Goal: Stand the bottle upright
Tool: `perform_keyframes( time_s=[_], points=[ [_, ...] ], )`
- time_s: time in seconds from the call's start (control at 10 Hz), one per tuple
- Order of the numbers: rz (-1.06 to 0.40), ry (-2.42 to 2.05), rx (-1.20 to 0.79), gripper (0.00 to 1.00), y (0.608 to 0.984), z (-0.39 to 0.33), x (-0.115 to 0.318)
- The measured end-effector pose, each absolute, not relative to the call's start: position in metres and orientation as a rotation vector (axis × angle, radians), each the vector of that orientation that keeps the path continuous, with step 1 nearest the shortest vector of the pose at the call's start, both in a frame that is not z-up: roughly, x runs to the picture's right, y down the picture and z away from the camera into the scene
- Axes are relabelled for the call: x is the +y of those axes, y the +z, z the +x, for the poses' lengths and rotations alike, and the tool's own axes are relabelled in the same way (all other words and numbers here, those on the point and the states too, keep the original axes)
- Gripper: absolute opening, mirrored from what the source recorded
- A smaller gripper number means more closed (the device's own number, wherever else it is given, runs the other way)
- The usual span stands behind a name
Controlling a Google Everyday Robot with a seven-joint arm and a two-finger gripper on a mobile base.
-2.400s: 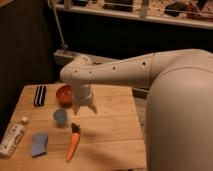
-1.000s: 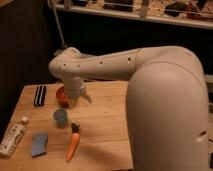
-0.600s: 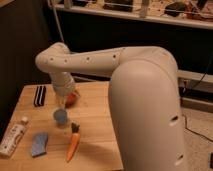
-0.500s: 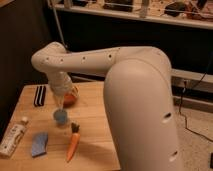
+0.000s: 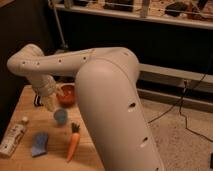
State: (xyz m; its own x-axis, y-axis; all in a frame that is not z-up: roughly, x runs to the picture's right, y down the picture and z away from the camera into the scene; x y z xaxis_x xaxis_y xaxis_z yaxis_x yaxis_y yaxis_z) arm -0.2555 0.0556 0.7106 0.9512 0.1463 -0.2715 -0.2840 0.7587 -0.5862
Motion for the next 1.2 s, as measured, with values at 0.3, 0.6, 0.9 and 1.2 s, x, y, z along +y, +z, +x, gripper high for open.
perform_keyframes(
  time_s=[0.3,0.6,0.9,1.2],
  points=[
    [-0.664,0.232,0.217,0.65,0.712,-0.254,0.055],
    [-0.590,0.123,0.108,0.65,0.721,-0.268,0.039],
    [-0.496,-0.087,-0.076,0.65,0.724,-0.298,0.023],
    [-0.447,-0.367,-0.258,0.65,0.716,-0.327,0.024]
  ],
)
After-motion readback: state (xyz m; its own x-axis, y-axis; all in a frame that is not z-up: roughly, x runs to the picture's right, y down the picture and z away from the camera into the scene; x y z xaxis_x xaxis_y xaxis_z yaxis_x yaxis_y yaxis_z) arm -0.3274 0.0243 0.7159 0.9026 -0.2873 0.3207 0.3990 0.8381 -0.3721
